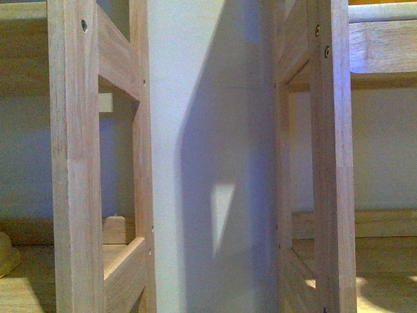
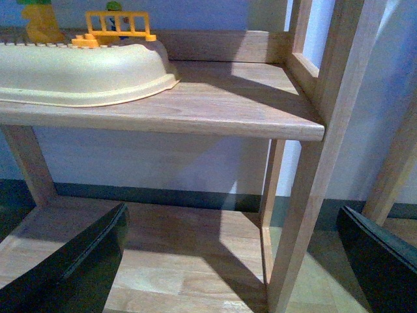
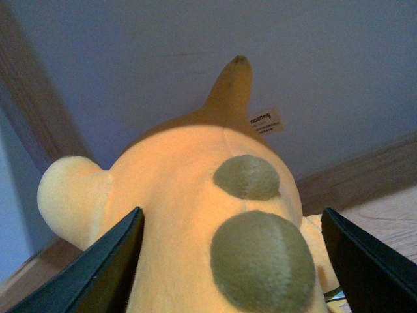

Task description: Put away toys

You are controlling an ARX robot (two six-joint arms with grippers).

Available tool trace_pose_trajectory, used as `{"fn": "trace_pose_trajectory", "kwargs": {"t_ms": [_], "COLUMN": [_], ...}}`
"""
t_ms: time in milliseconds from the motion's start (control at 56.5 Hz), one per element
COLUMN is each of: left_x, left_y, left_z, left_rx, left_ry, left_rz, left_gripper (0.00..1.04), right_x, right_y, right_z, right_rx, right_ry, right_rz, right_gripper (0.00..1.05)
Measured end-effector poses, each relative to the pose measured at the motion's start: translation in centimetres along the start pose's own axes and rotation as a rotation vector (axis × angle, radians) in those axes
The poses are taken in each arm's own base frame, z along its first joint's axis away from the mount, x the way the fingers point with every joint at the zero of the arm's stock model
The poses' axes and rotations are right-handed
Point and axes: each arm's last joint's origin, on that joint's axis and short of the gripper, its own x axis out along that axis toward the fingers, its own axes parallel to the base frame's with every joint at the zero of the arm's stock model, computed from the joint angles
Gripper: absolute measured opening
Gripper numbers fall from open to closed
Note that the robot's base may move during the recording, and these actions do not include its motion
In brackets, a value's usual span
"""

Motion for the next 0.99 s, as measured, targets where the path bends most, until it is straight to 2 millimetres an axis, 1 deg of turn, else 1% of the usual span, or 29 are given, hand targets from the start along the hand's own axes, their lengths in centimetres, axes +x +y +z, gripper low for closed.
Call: {"fn": "trace_pose_trajectory", "kwargs": {"t_ms": [53, 89, 266, 407, 531, 585, 691, 726, 744, 886, 921, 939, 992], "left_x": [0.0, 0.0, 0.0, 0.0, 0.0, 0.0, 0.0, 0.0, 0.0, 0.0, 0.0, 0.0, 0.0], "left_y": [0.0, 0.0, 0.0, 0.0, 0.0, 0.0, 0.0, 0.0, 0.0, 0.0, 0.0, 0.0, 0.0], "left_z": [0.0, 0.0, 0.0, 0.0, 0.0, 0.0, 0.0, 0.0, 0.0, 0.0, 0.0, 0.0, 0.0], "left_rx": [0.000, 0.000, 0.000, 0.000, 0.000, 0.000, 0.000, 0.000, 0.000, 0.000, 0.000, 0.000, 0.000], "left_ry": [0.000, 0.000, 0.000, 0.000, 0.000, 0.000, 0.000, 0.000, 0.000, 0.000, 0.000, 0.000, 0.000], "left_rz": [0.000, 0.000, 0.000, 0.000, 0.000, 0.000, 0.000, 0.000, 0.000, 0.000, 0.000, 0.000, 0.000], "left_gripper": [0.98, 0.98, 0.98, 0.98, 0.98, 0.98, 0.98, 0.98, 0.98, 0.98, 0.98, 0.98, 0.98], "right_x": [0.0, -0.1, -0.6, -1.9, -3.7, -4.9, -7.0, -8.3, -8.6, -13.0, -14.5, -14.8, -16.7], "right_y": [0.1, 0.2, 1.3, 2.5, 3.4, 3.7, 3.8, 3.7, 3.6, 2.7, 2.1, 2.0, 1.2], "right_z": [0.1, 0.2, 0.9, 1.7, 2.5, 3.0, 3.3, 3.5, 3.5, 3.6, 3.4, 3.4, 3.1], "right_rx": [-0.019, -0.030, -0.132, -0.227, -0.305, -0.343, -0.400, -0.414, -0.414, -0.433, -0.437, -0.440, -0.438], "right_ry": [-0.010, -0.018, -0.098, -0.192, -0.287, -0.341, -0.415, -0.444, -0.448, -0.481, -0.475, -0.472, -0.455], "right_rz": [-0.010, -0.012, -0.026, -0.039, -0.071, -0.090, -0.135, -0.153, -0.157, -0.200, -0.218, -0.223, -0.240], "right_gripper": [0.97, 1.00, 0.98, 0.98, 0.98, 0.98, 0.98, 0.98, 0.98, 0.98, 0.98, 0.98, 0.98]}}
